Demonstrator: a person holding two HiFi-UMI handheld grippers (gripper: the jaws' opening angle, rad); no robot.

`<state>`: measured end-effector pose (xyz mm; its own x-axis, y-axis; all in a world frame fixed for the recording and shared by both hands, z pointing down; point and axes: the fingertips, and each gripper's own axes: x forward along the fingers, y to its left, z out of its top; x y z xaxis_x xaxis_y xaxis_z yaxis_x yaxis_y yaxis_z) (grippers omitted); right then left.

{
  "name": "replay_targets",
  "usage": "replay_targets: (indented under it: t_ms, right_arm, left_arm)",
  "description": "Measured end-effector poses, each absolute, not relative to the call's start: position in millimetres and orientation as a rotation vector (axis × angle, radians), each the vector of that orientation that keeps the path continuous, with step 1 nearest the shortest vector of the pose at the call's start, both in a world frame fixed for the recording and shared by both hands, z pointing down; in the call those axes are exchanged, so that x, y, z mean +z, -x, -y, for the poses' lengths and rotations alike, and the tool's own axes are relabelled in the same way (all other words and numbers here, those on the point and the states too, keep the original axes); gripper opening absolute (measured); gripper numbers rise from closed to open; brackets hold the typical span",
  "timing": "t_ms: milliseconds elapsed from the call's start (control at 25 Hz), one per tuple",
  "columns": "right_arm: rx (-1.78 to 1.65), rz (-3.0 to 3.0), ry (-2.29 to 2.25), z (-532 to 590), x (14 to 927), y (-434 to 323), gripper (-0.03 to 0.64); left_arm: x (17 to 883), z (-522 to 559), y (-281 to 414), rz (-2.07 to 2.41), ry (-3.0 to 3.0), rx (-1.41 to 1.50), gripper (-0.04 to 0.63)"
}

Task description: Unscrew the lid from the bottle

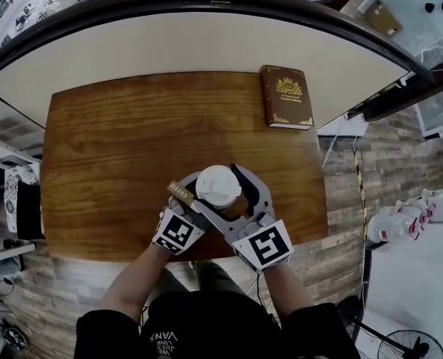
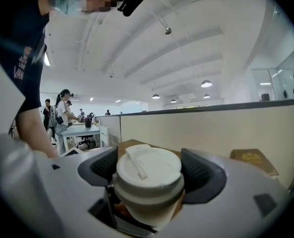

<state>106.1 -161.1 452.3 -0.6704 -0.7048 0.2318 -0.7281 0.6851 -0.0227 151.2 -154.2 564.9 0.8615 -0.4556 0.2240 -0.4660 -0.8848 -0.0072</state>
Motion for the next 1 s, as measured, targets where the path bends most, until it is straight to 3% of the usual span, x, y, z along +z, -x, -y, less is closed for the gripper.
replay_targets:
  t_ms: [440,1000]
  right_arm:
    - [0.116,2.665,-1.274,166,436,-108,0.354]
    - [0.183,2.726,-1.491,157,352,-139,0.354]
  left_arm:
    - [566,154,-153,0.737,-2.981,0.343,0.37]
    - [572,154,-152,0.66,-2.937,0.355,0.371]
